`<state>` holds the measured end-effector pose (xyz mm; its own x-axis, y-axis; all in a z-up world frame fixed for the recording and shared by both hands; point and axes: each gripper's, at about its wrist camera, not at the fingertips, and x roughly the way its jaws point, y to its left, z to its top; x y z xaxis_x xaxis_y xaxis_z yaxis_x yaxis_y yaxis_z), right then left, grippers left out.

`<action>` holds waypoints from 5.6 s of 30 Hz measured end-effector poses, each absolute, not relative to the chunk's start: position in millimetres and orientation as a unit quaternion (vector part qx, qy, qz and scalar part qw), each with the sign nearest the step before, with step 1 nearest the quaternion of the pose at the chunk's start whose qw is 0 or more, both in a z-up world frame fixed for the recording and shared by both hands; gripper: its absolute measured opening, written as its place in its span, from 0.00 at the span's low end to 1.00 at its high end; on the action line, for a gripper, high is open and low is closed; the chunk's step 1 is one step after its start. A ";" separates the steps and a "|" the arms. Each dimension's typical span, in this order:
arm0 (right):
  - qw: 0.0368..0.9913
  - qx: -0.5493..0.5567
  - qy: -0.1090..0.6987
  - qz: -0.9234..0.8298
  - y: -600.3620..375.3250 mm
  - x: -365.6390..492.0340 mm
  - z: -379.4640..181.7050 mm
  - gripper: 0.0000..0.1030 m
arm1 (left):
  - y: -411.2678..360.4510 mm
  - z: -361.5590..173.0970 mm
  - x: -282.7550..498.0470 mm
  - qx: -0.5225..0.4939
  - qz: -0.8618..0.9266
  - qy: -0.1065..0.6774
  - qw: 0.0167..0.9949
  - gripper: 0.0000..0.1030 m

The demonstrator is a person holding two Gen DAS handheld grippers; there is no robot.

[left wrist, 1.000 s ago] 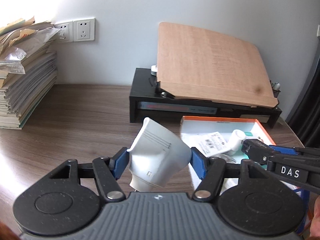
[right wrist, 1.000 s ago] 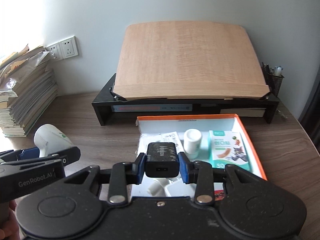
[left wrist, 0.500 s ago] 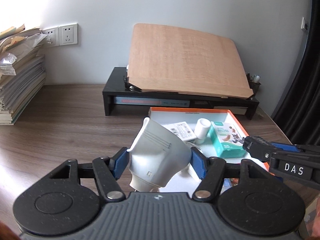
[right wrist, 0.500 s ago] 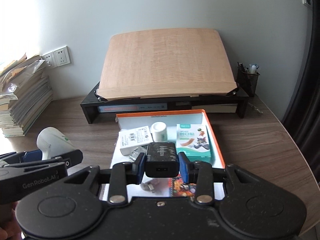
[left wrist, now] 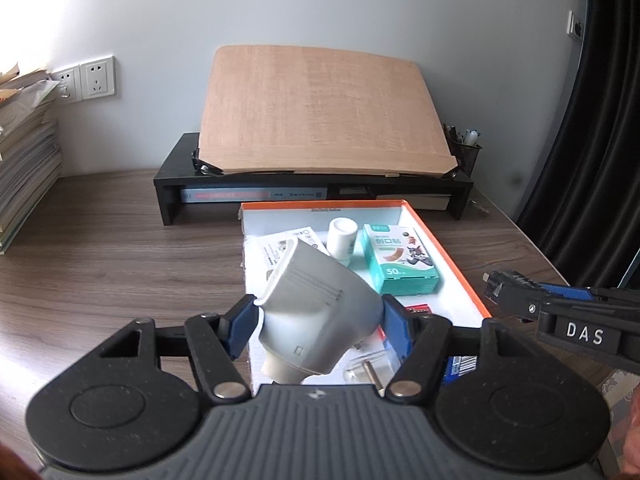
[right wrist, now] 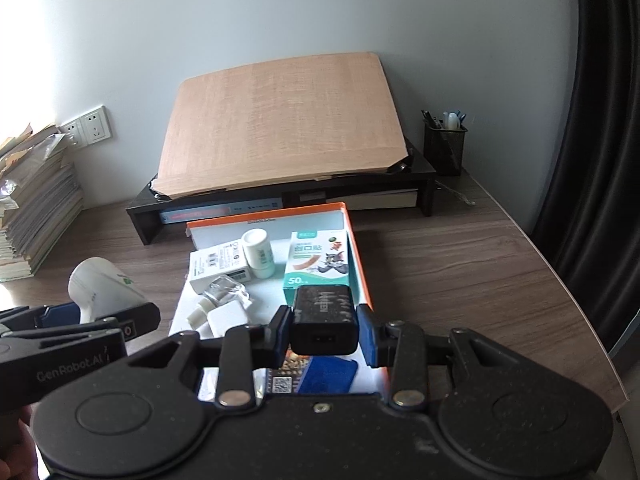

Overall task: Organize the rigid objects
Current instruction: 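Carry the white adapter with left tool while right tool carries black charger over tray, then lower and release the black charger with right tool while left tool releases adapter in tray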

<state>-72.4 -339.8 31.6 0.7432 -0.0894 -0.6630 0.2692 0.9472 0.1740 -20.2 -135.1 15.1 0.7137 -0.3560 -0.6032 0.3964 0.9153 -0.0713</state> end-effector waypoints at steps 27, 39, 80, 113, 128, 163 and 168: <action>0.927 0.130 0.343 -0.081 -342.5 -62.7 31.7 0.42 | -151.4 16.9 -19.3 0.046 -0.211 0.320 0.923 0.65; 0.925 0.129 0.348 -0.081 -343.7 -54.6 28.6 0.42 | -155.7 14.2 -10.9 0.050 -0.211 0.327 0.920 0.65; 0.924 0.122 0.354 -0.076 -343.9 -45.8 24.0 0.42 | -155.7 10.8 -3.5 0.045 -0.205 0.334 0.919 0.65; 0.924 0.112 0.357 -0.071 -351.6 -0.9 18.1 0.42 | -164.2 3.1 33.4 0.041 -0.196 0.344 0.917 0.65; 0.922 0.109 0.364 -0.070 -356.5 18.3 12.1 0.42 | -169.3 -1.1 48.7 0.041 -0.197 0.350 0.915 0.65; 0.915 0.108 0.384 -0.065 -357.1 62.9 -5.4 0.42 | -175.3 -12.3 80.9 0.052 -0.204 0.365 0.907 0.65; 0.914 0.108 0.385 -0.065 -356.9 66.7 -5.0 0.42 | -174.6 -11.4 82.9 0.052 -0.206 0.365 0.906 0.65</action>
<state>66.7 -356.9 -5.0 0.6960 -0.0348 -0.7172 0.2015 0.9682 0.1485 82.9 -174.6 -11.4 0.6489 -0.3357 -0.6829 0.4123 0.9094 -0.0553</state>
